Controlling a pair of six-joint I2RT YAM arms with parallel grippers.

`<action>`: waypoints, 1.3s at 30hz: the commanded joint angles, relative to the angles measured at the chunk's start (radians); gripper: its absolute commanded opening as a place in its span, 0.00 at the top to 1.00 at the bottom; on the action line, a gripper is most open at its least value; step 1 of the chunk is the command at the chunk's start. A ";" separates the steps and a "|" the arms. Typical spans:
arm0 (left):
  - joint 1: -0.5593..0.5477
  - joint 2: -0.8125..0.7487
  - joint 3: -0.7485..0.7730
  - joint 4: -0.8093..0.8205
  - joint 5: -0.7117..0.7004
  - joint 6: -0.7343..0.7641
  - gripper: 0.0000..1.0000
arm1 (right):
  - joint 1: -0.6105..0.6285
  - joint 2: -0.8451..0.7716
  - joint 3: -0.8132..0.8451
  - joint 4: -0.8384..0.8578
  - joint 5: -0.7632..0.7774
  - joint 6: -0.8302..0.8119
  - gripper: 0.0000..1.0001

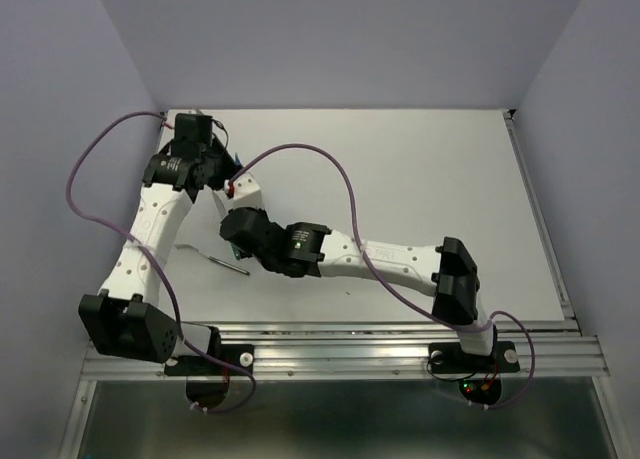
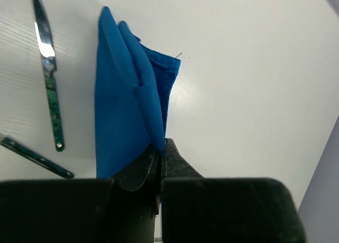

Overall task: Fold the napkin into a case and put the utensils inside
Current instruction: Turn over the upper triangle folded napkin at the center of the board.

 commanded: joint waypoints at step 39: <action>-0.514 0.816 0.502 0.331 -0.187 -0.079 1.00 | -0.354 -0.669 -1.190 0.348 -0.245 0.422 0.99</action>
